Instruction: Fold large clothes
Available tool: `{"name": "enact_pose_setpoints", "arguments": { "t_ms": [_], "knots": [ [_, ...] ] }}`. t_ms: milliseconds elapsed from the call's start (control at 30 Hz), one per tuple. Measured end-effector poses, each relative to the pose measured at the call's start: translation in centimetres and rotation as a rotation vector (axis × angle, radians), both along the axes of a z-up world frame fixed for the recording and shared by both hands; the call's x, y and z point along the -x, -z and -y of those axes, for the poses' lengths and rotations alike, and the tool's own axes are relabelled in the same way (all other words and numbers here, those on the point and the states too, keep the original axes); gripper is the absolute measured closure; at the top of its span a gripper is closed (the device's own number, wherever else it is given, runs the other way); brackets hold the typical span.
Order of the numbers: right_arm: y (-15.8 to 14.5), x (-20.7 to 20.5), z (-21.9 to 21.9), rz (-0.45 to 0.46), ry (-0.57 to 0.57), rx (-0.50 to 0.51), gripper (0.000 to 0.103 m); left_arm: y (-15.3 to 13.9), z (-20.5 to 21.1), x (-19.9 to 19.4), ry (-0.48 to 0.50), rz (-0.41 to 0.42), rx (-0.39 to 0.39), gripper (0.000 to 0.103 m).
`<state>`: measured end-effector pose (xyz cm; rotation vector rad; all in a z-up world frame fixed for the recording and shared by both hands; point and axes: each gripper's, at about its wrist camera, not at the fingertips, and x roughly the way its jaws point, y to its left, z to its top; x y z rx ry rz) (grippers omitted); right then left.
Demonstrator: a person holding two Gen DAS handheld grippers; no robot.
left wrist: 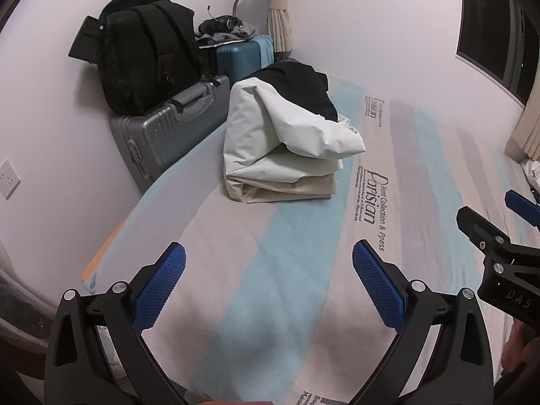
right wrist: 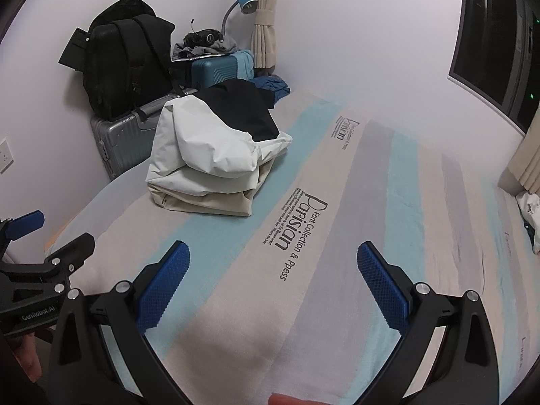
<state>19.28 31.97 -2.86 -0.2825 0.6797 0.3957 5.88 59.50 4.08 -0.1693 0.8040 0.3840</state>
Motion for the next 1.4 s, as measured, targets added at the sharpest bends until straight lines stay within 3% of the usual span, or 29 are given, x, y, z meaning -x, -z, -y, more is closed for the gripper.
{"name": "enact_pose_setpoints", "arguments": {
  "t_ms": [267,1100,1400],
  "knots": [
    [-0.22,0.20,-0.38,0.016,-0.005,0.017,0.007,0.09,-0.21,0.20,-0.006,-0.022,-0.001,0.006],
    [-0.12,0.70,-0.21,0.007,-0.013,0.015,0.007,-0.15,-0.64,0.99,-0.025,0.020,0.034,0.006],
    [-0.02,0.74,0.05,0.002,-0.009,0.011,0.007,-0.17,-0.49,0.70,0.006,0.005,0.058,0.006]
  ]
}}
